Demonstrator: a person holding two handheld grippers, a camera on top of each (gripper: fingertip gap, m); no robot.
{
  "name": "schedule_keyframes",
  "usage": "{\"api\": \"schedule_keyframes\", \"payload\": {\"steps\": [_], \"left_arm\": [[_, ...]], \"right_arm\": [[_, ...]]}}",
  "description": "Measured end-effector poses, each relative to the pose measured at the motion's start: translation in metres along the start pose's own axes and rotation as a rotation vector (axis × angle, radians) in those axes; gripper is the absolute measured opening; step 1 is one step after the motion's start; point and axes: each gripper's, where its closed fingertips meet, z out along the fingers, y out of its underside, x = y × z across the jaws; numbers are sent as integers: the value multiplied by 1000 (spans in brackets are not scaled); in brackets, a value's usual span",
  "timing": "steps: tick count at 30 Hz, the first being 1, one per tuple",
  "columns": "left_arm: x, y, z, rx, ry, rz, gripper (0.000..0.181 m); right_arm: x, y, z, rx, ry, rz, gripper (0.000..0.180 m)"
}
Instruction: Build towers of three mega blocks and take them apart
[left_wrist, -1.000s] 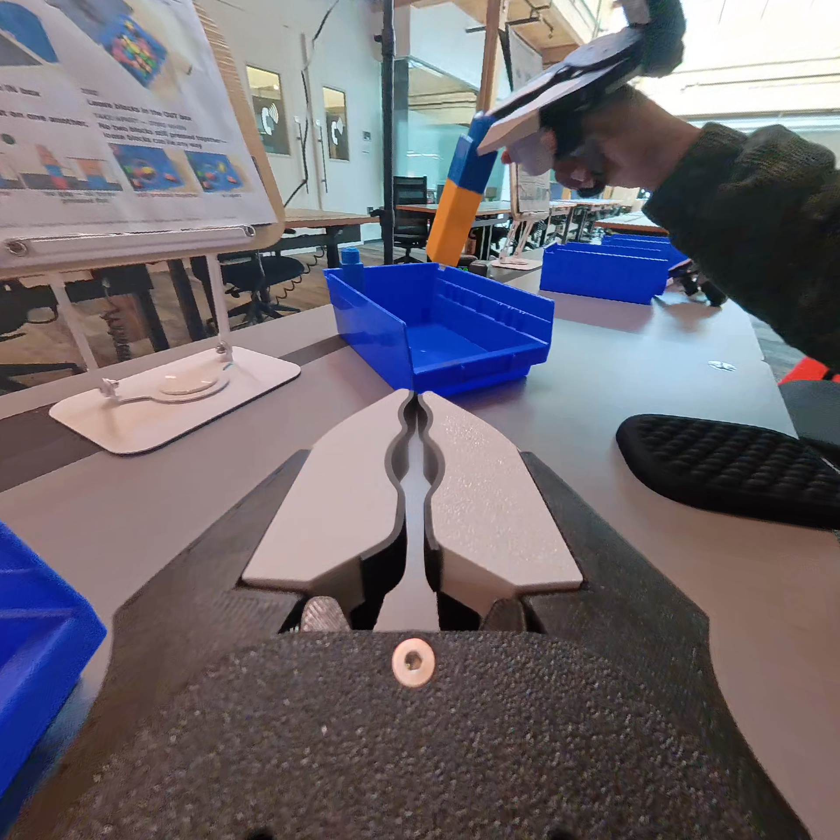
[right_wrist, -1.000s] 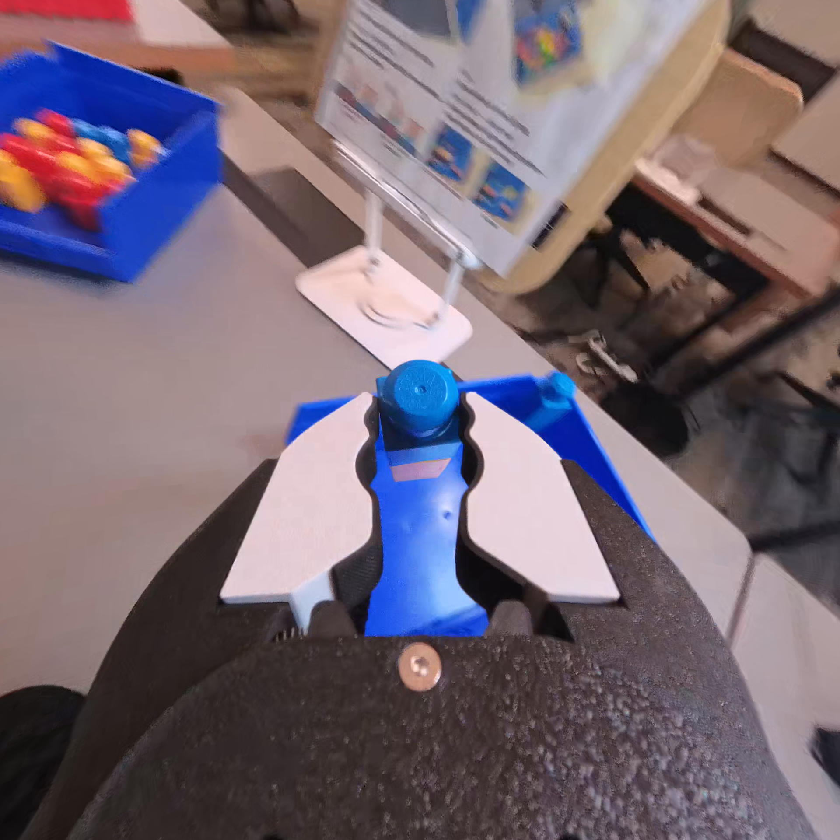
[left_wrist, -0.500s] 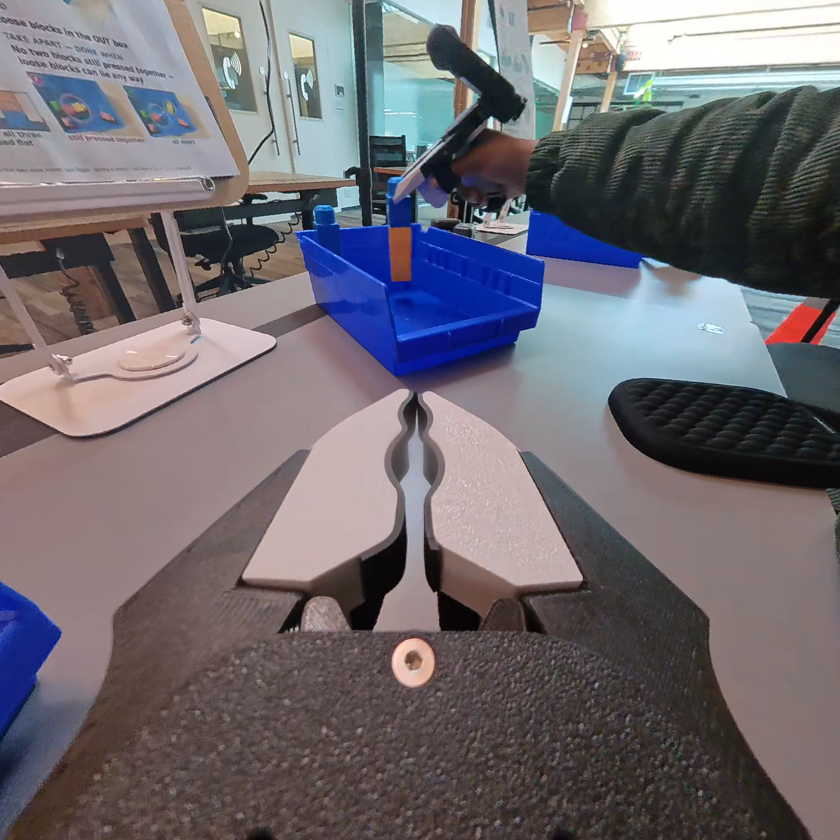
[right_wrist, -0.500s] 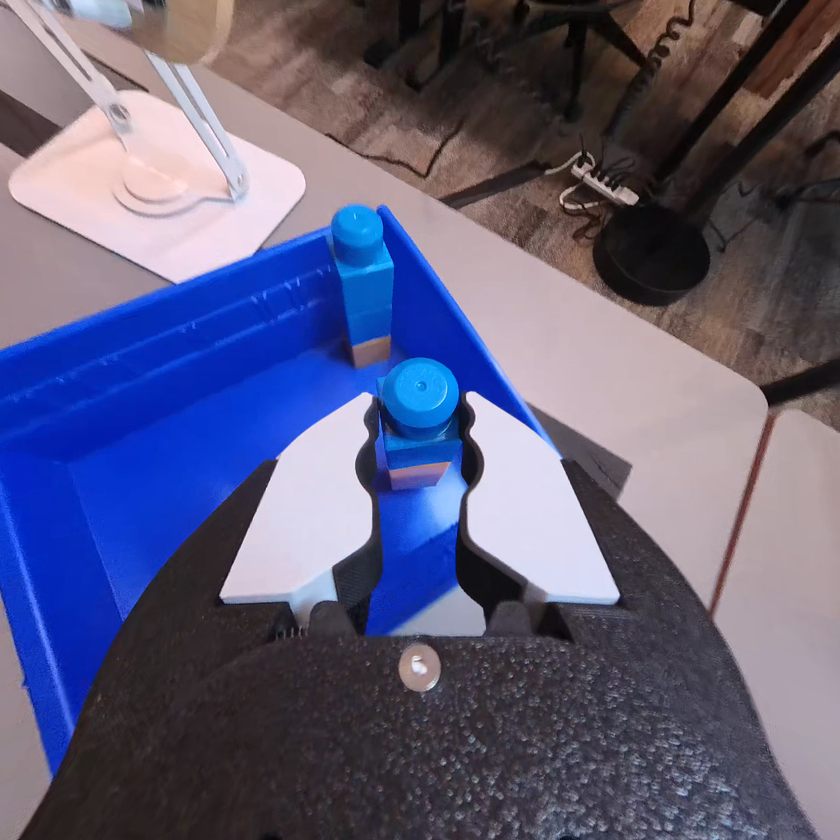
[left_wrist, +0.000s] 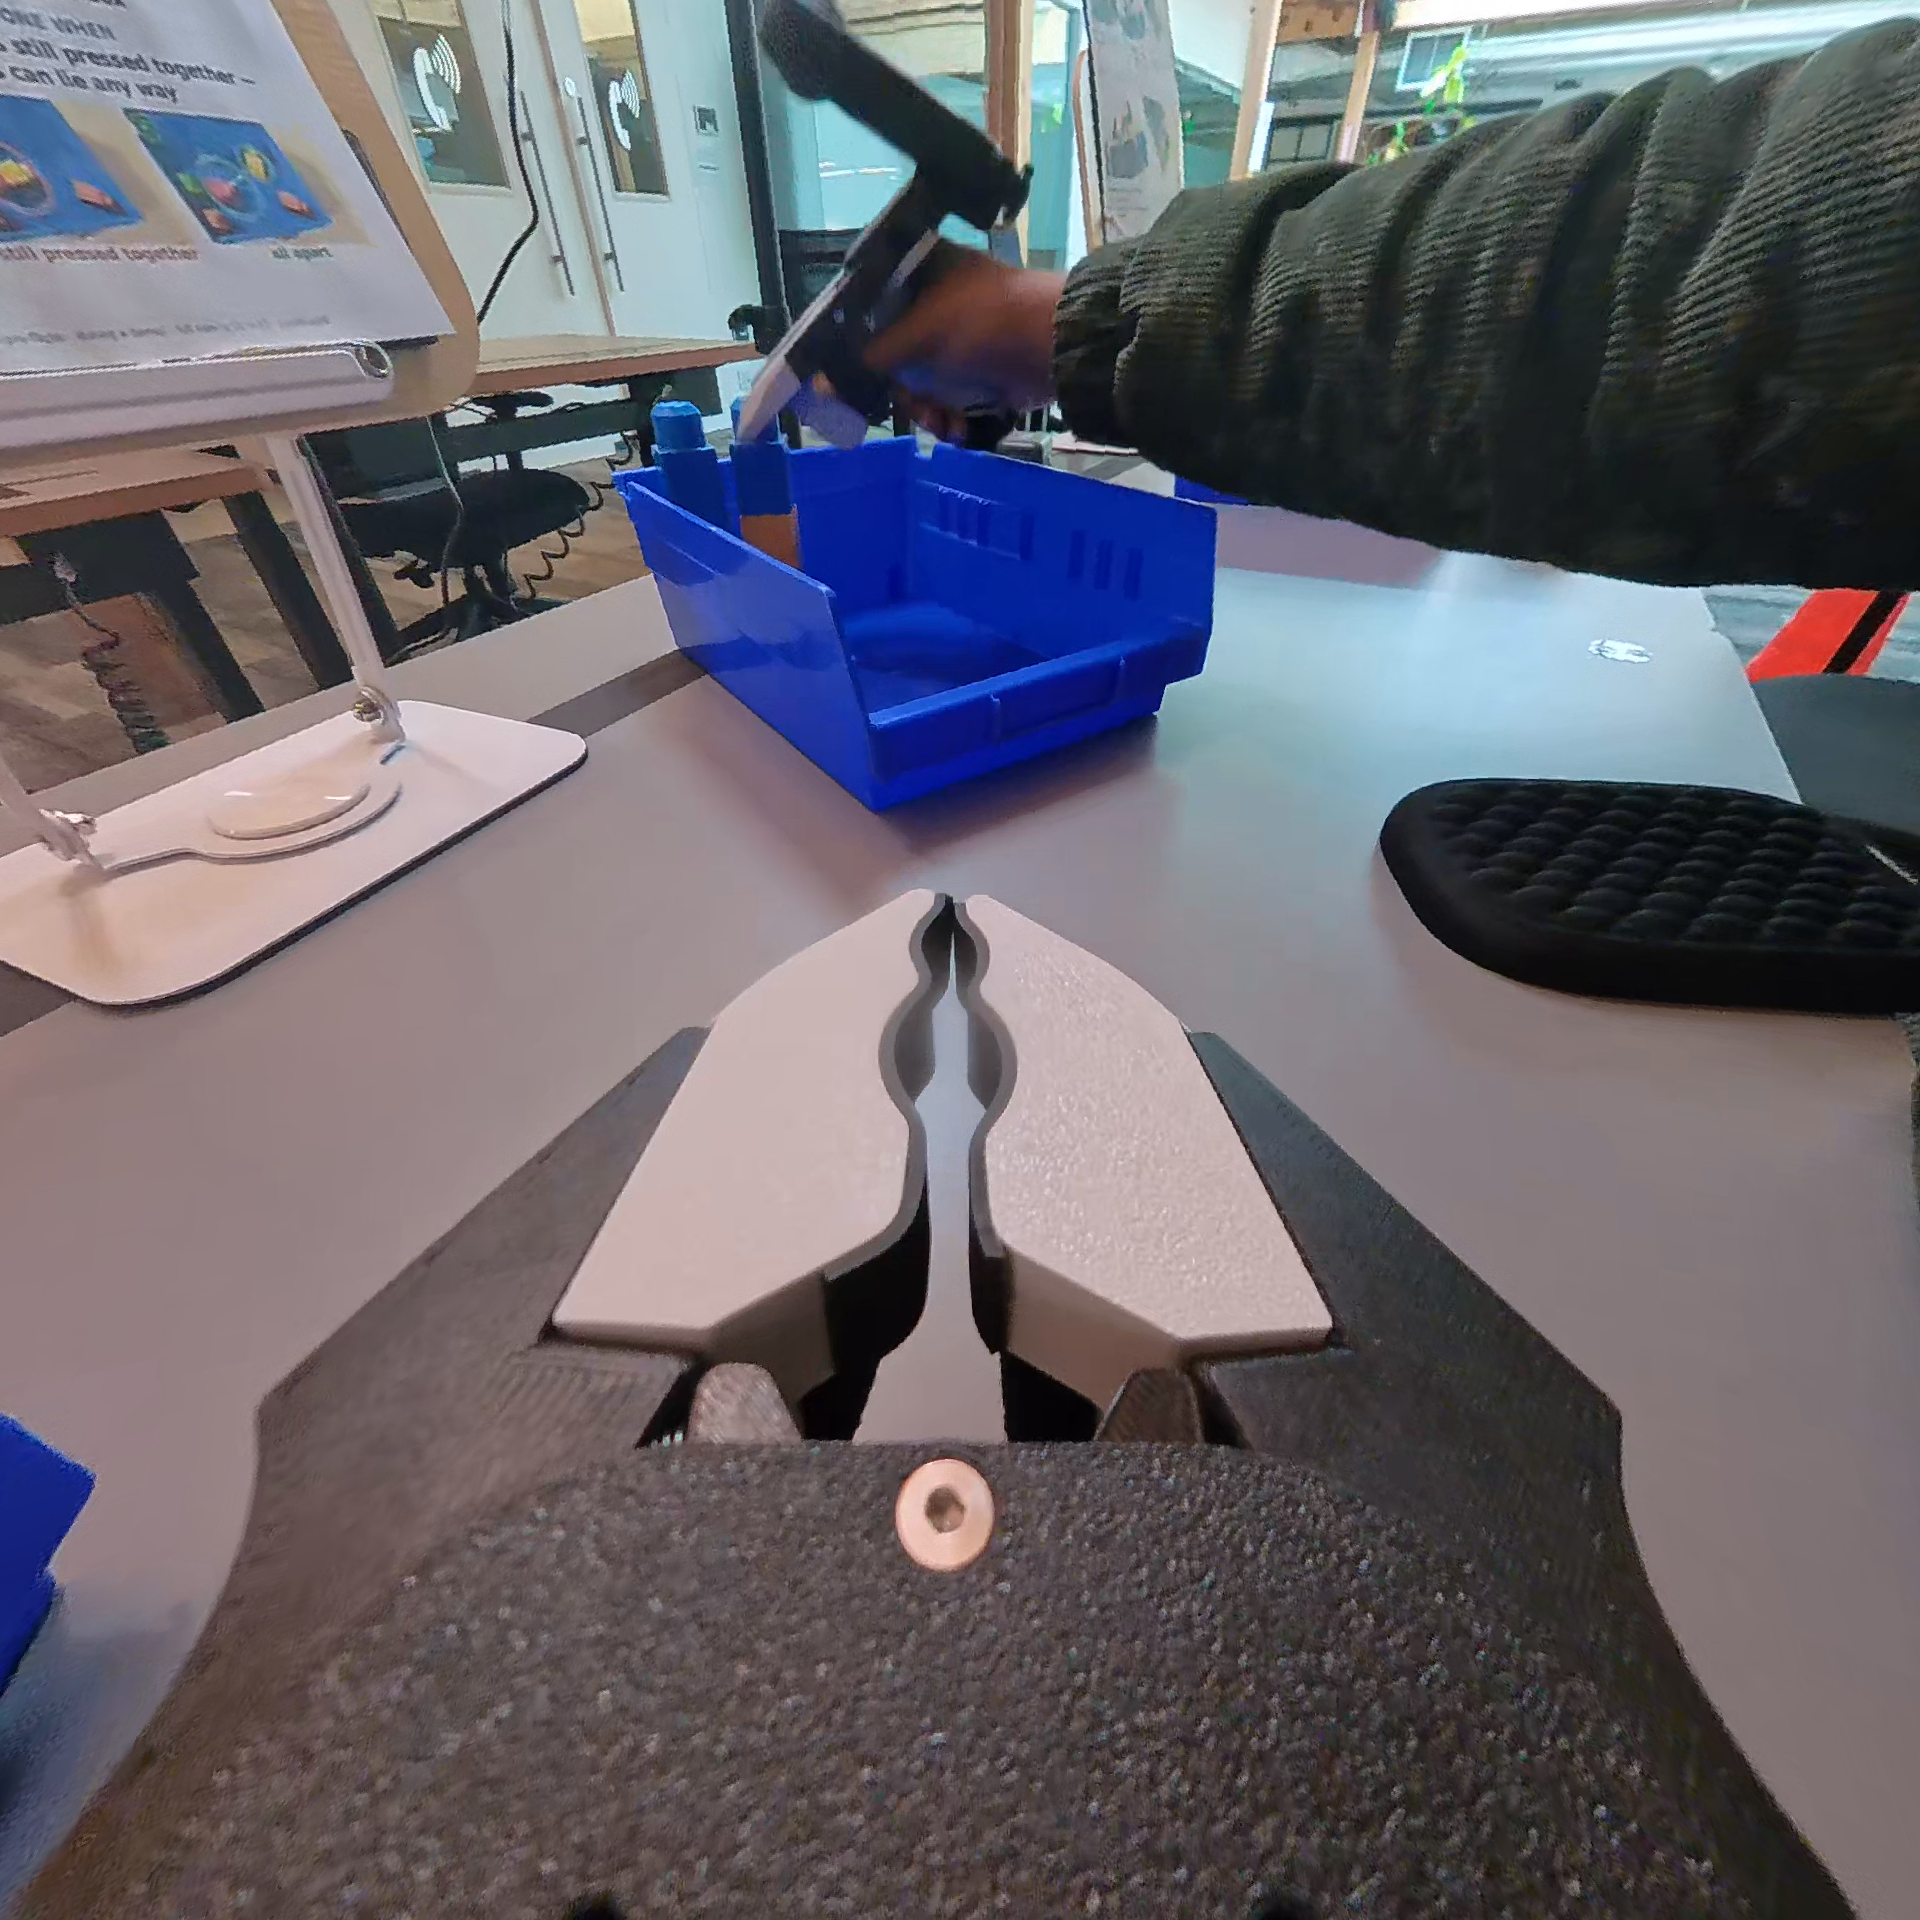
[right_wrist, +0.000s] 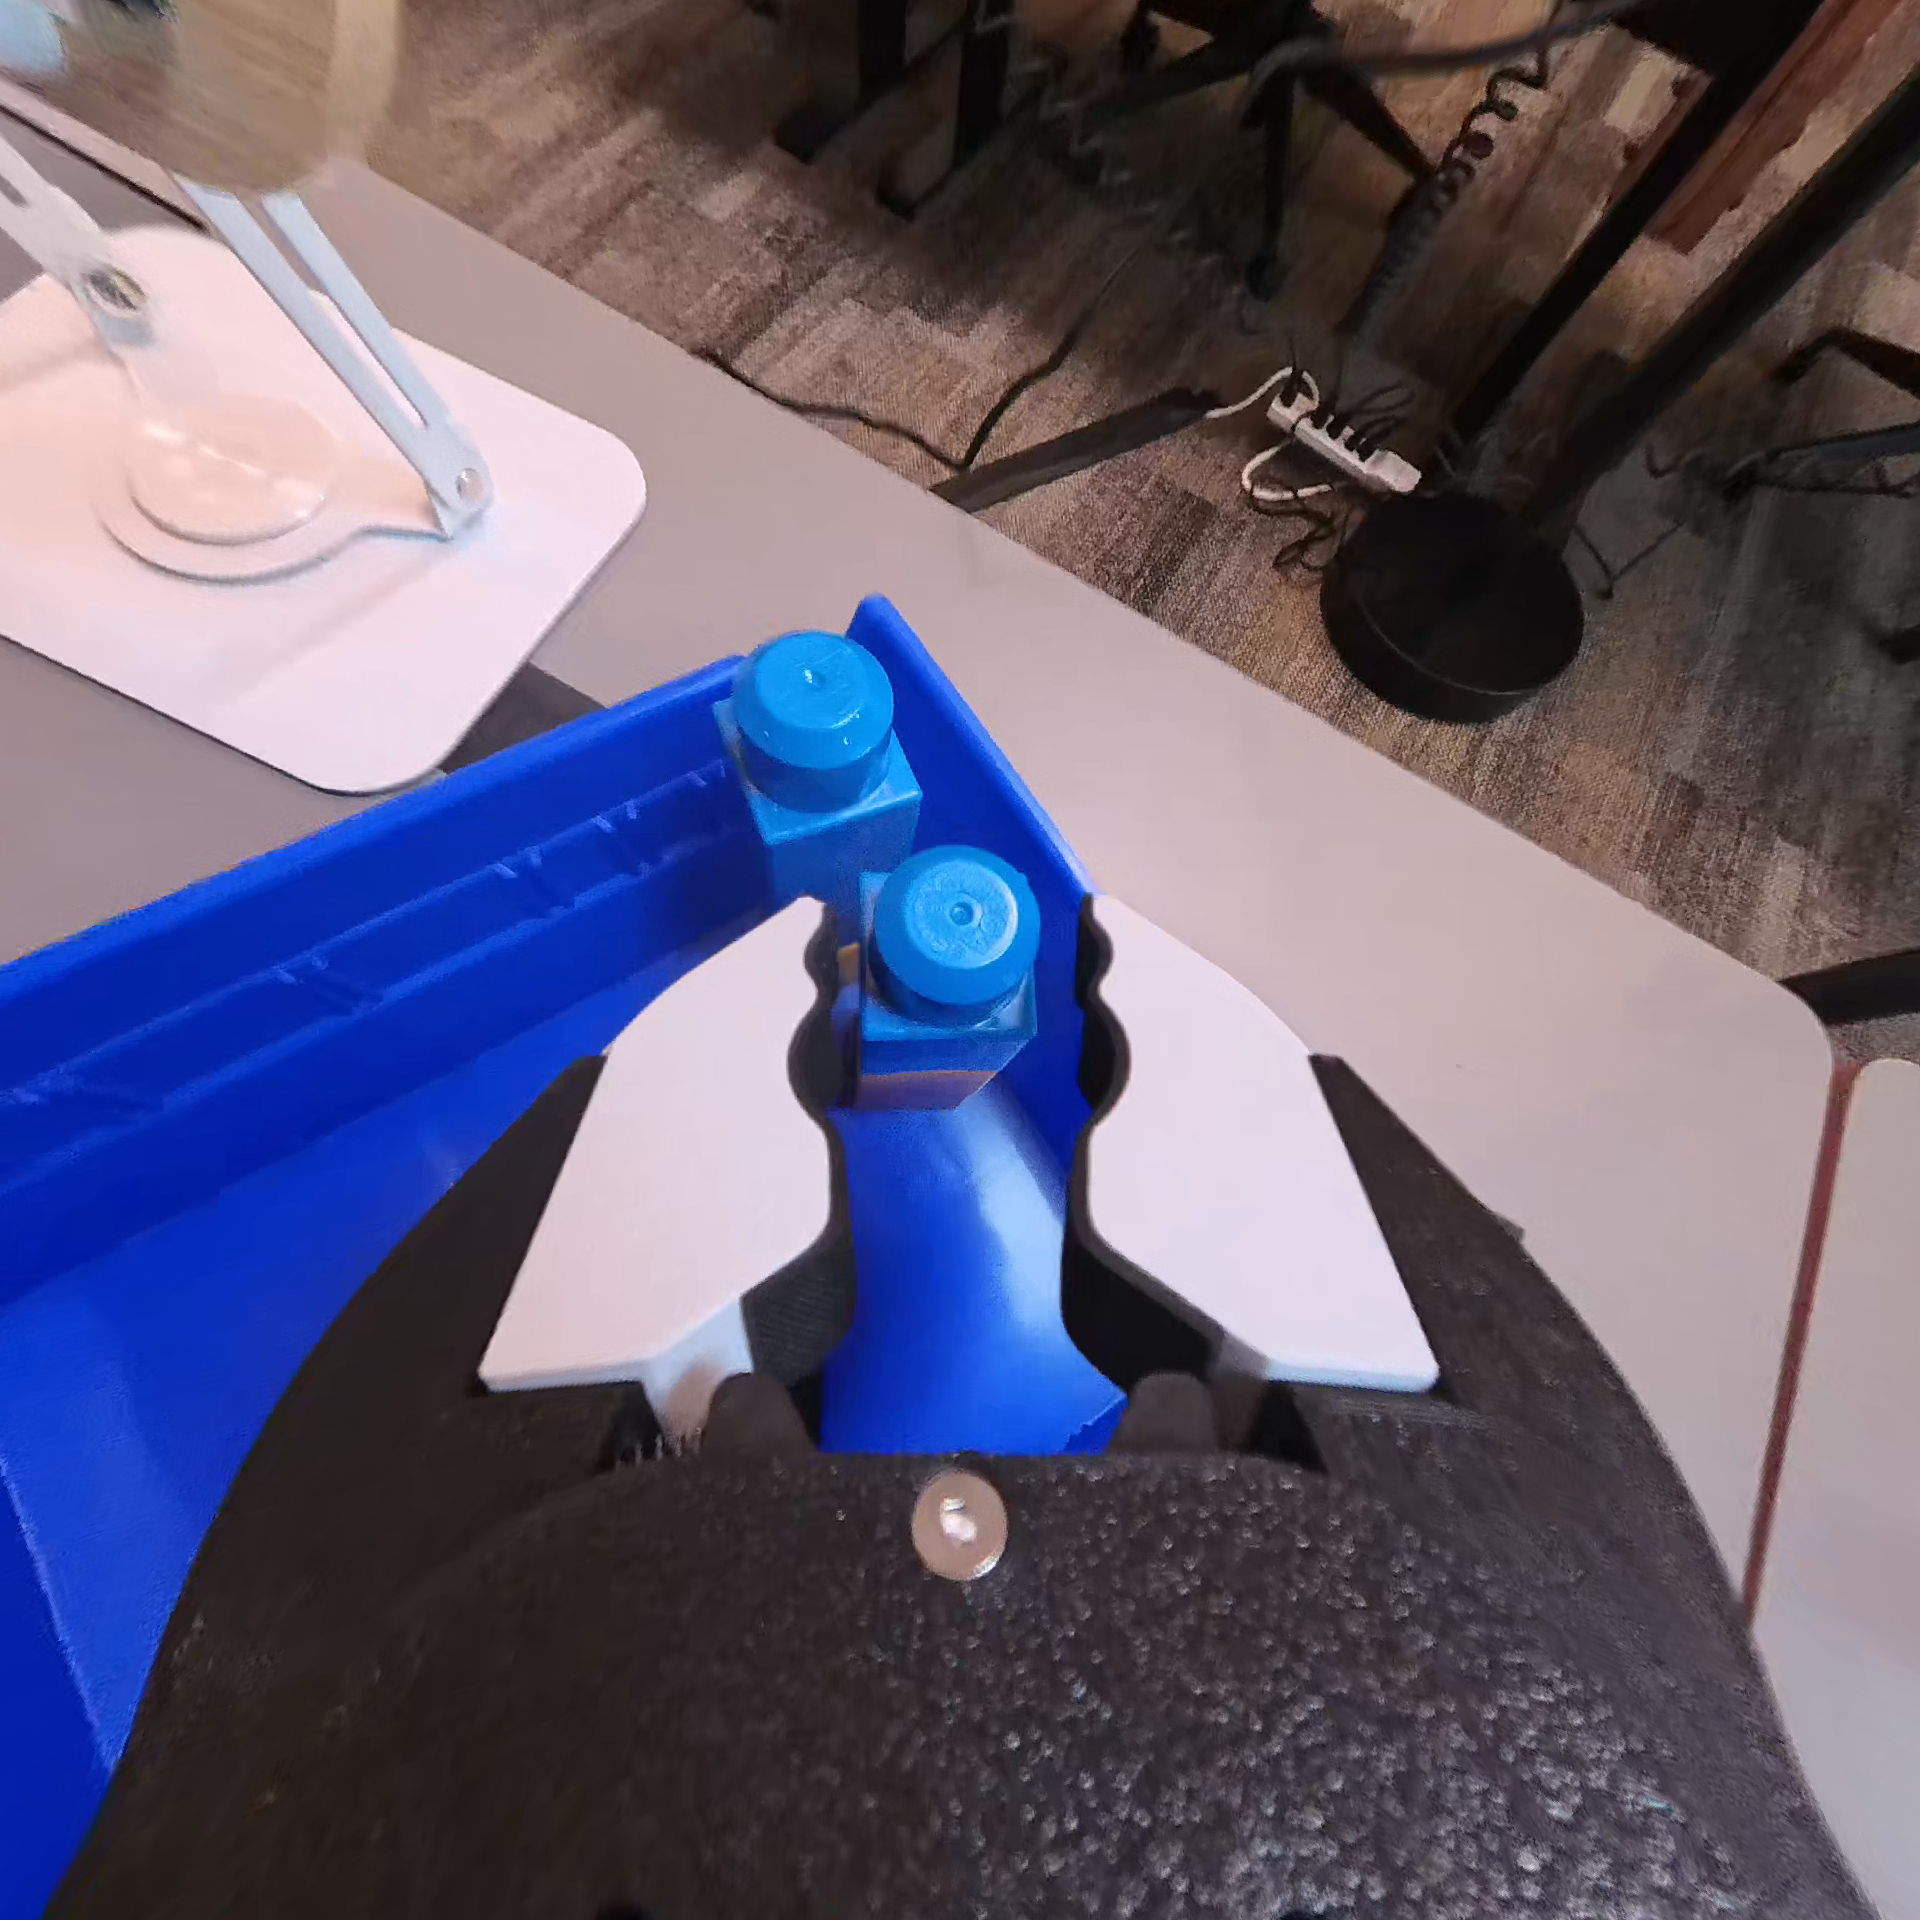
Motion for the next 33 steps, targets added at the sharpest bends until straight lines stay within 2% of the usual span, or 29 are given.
{"api": "schedule_keyframes", "payload": {"steps": [4, 7, 9, 11, 14, 15, 17, 18, 21, 24, 27, 29, 33], "left_arm": [[2, -2, -1, -5, 5, -2, 0], [-1, -4, -2, -3, -18, 1, 0], [-5, -7, -5, 6, -45, 10, 0], [-11, -13, -9, 24, -81, 23, 0], [-26, -26, -22, 56, -159, 41, 0], [-32, -31, -27, 63, -188, 44, 0], [-47, -41, -41, 68, -249, 50, 0], [-55, -45, -49, 58, -274, 56, 0], [-90, -56, -78, -31, -375, 117, 0], [-137, -70, -113, -139, -491, 169, 2], [-186, -69, -145, -317, -550, 117, 22], [-217, -58, -163, -442, -580, 98, 27], [-252, -4, -186, -767, -480, -8, 37]], "right_arm": [[-19, -46, -48, 195, -4, -4, 53], [-82, -79, -95, 365, -107, -56, 56], [-140, -83, -124, 451, -204, -90, 58], [-202, -71, -146, 515, -303, -115, 60], [-283, -29, -160, 528, -435, -113, 54], [-304, -11, -160, 514, -469, -105, 45], [-339, 22, -157, 498, -535, -92, 11], [-350, 36, -153, 494, -548, -93, 0], [-363, 66, -136, 441, -569, -117, 0], [-360, 64, -135, 434, -593, -106, 0], [-357, 63, -132, 436, -609, -72, 0], [-359, 67, -130, 420, -640, -41, 0], [-366, 73, -127, 394, -659, -46, 0]]}}
